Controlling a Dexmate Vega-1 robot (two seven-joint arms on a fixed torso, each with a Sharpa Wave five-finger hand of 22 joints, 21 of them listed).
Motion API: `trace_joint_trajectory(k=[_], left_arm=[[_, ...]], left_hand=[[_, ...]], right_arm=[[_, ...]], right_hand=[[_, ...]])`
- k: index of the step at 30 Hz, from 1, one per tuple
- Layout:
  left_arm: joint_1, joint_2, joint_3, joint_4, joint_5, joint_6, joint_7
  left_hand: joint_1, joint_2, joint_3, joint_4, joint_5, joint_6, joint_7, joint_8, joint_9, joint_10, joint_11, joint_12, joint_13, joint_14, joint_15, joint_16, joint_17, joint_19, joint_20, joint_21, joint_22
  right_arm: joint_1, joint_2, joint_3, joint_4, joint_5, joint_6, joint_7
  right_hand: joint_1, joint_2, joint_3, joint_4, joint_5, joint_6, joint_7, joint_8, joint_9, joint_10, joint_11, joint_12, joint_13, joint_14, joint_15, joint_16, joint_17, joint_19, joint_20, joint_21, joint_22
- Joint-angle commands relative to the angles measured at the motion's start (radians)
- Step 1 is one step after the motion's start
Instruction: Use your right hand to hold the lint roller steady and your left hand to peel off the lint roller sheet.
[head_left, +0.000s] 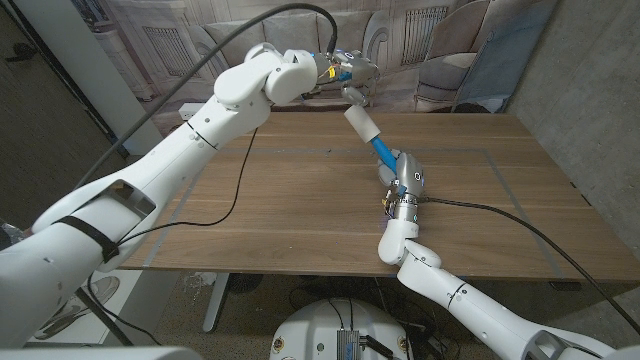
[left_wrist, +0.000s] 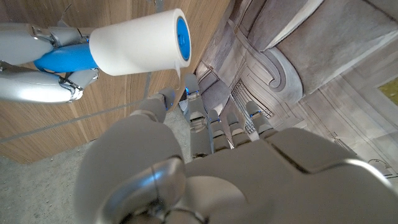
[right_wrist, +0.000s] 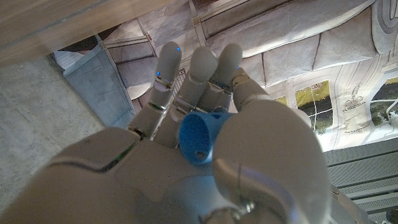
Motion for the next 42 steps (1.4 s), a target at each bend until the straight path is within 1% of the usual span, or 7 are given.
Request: trace_joint_trajectory(k=[1,12,16,21,25,33,42], left_arm=[[0.001,-0.019,0.007,0.01,0.044,-0.022,0.025],[0.037,-0.022,-0.003,0.0,0.15,-0.018,0.111],[0.041,-0.031,0.0,-0.003,0.189,-0.002,0.103],[0.023,-0.042,-0.001,0.027,0.142,-0.025,0.063],[0.007,-0.053,-0.016,0.068,0.041,-0.064,0.036],[-0.006,-0.051,-0.001,0.085,0.036,-0.083,0.061],[0.014,-0.04,0.0,0.064,0.087,-0.08,0.145]], left_hand=[[0.015,-0.017,0.014,-0.023,0.014,0.046,-0.007,0.032,0.02,0.028,-0.008,0.0,0.0,0.019,-0.007,0.011,-0.002,-0.04,-0.011,0.015,0.003],[0.014,-0.038,0.025,-0.041,0.015,0.055,-0.033,0.068,0.057,0.066,-0.031,0.008,-0.003,0.05,-0.026,0.016,-0.006,-0.006,-0.024,0.043,0.003],[-0.01,-0.054,0.025,-0.034,-0.03,-0.167,-0.037,0.001,0.081,0.0,-0.01,-0.02,-0.001,0.03,-0.013,0.001,-0.004,-0.022,-0.014,0.059,0.002],[-0.022,-0.051,0.028,-0.028,-0.041,-0.221,-0.014,-0.033,0.067,-0.015,-0.006,-0.024,0.0,0.02,-0.004,-0.005,-0.003,-0.03,-0.006,0.063,0.001],[-0.03,-0.048,0.03,-0.025,-0.046,-0.171,-0.004,-0.025,0.055,-0.003,-0.009,-0.019,0.001,0.025,-0.006,-0.004,-0.004,-0.03,-0.005,0.067,-0.001],[-0.034,-0.039,0.047,-0.029,-0.043,-0.068,0.001,-0.01,0.028,0.041,-0.024,-0.003,0.001,0.049,-0.022,0.003,-0.007,-0.021,-0.003,0.079,-0.005],[-0.008,-0.042,0.088,-0.057,-0.032,0.096,-0.053,0.045,0.02,0.112,-0.074,0.023,-0.004,0.111,-0.07,0.012,-0.017,0.027,-0.02,0.114,-0.012]], right_arm=[[0.006,0.001,0.003,0.008,0.011,0.002,0.009],[0.014,0.005,0.0,0.019,0.005,-0.002,0.006],[0.016,0.002,-0.001,0.018,0.009,0.004,0.014],[0.018,0.007,0.0,0.027,0.009,0.017,0.001],[0.019,0.003,-0.003,0.028,0.0,0.019,-0.004],[0.018,0.005,0.0,0.024,0.003,0.016,-0.005],[0.027,0.014,0.0,0.04,0.007,0.016,-0.005]], right_hand=[[0.001,0.012,-0.002,-0.001,0.007,0.099,0.088,0.006,0.002,0.036,0.033,-0.003,0.005,-0.014,-0.012,0.001,0.006,-0.006,-0.145,0.005,0.004],[0.002,0.011,-0.004,-0.001,0.009,0.099,0.088,0.005,0.001,0.037,0.032,-0.004,0.005,-0.011,-0.012,-0.005,0.01,-0.005,-0.144,0.004,0.004],[0.002,0.011,-0.004,0.0,0.009,0.099,0.087,0.006,0.004,0.038,0.033,-0.004,0.005,-0.013,-0.012,-0.011,0.006,-0.005,-0.144,0.004,0.003],[0.002,0.012,-0.004,0.0,0.01,0.1,0.087,0.007,0.004,0.039,0.036,-0.006,0.002,-0.012,-0.012,-0.012,0.01,-0.005,-0.145,0.004,0.003],[0.002,0.011,-0.005,0.0,0.01,0.1,0.087,0.006,0.004,0.039,0.033,-0.007,0.001,-0.009,-0.012,-0.009,0.018,-0.006,-0.145,0.004,0.003],[0.002,0.012,-0.006,0.0,0.011,0.1,0.086,0.006,0.004,0.038,0.032,-0.006,0.004,-0.009,-0.012,-0.013,0.02,-0.006,-0.144,0.004,0.003],[0.002,0.011,-0.006,0.0,0.011,0.1,0.085,0.006,0.004,0.037,0.031,-0.006,0.005,-0.012,-0.012,-0.018,0.019,-0.006,-0.145,0.004,0.003]])
